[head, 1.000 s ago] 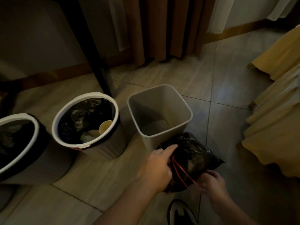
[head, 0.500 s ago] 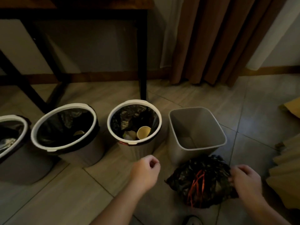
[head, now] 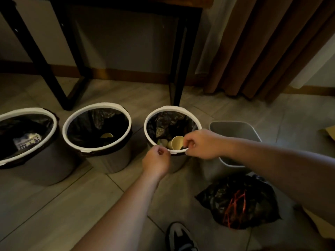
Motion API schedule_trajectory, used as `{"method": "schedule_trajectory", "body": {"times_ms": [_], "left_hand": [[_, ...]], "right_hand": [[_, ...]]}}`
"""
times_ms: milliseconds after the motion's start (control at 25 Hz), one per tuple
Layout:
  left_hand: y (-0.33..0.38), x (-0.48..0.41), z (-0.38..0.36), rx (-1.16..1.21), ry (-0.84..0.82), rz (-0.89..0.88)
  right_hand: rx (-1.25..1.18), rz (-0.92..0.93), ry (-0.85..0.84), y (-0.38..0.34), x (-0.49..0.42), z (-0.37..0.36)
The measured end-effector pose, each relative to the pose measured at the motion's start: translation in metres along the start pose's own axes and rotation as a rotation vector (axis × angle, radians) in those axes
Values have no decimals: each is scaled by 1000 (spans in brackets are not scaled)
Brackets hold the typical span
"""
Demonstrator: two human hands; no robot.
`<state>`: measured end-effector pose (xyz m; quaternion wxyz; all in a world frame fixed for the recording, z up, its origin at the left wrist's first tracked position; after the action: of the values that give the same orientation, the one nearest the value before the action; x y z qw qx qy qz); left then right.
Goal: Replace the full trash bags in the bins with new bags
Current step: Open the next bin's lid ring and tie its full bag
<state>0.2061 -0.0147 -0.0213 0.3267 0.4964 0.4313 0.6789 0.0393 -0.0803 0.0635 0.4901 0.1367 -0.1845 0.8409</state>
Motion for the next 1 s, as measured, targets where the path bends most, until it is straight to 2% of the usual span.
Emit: {"method": "schedule_trajectory", "body": {"times_ms": [160, 320, 400, 520, 680, 1000], "left_hand": [[-17, -38, 11, -5, 117, 1], [-27, -64, 17, 2, 226, 0], [-38, -72, 12, 69, 226, 44], [-51, -76, 5, 228, 197, 134], [-56, -76, -8, 440, 189, 239], [-62, -63, 4, 506, 218, 276]], "right_hand": [[150, 209, -46, -30, -78, -22], [77, 202, -153, -12, -103, -40], [16, 180, -112, -2, -99, -57], [-23, 168, 45, 2, -88, -73], [7, 186, 207, 3, -83, -77], [-9, 280, 217, -19, -70, -83]]}}
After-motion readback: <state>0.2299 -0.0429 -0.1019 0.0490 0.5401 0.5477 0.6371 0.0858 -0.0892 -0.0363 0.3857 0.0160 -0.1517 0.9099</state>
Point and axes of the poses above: each hand's wrist, its own x-axis away from the middle knuckle, its own z-axis out of the back of the hand, y = z × x, the point moved 7 cm from there along -x, towards the middle knuckle, and after that the axes turned 10 degrees about x, right-handed, at the moved point
